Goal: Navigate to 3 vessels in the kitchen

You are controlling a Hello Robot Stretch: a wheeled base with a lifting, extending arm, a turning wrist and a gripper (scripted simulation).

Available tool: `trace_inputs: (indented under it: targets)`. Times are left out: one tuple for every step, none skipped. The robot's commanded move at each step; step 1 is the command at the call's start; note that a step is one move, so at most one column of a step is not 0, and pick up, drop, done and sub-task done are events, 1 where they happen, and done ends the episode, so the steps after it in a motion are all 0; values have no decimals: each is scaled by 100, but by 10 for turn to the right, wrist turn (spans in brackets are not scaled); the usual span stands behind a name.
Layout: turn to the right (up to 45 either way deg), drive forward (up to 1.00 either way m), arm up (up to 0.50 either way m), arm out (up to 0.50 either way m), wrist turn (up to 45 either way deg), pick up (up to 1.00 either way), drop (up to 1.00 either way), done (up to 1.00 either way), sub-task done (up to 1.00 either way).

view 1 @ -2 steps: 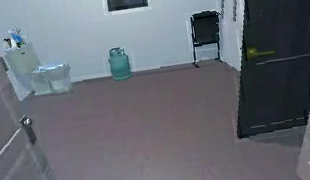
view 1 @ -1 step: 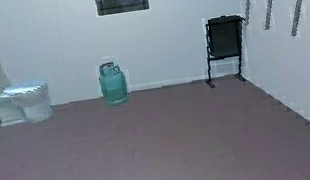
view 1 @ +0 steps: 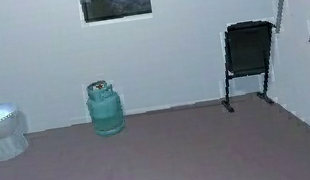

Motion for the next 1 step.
trace_inputs:
  targets:
    - [390, 0, 0, 0, 0, 0, 0, 0, 0]
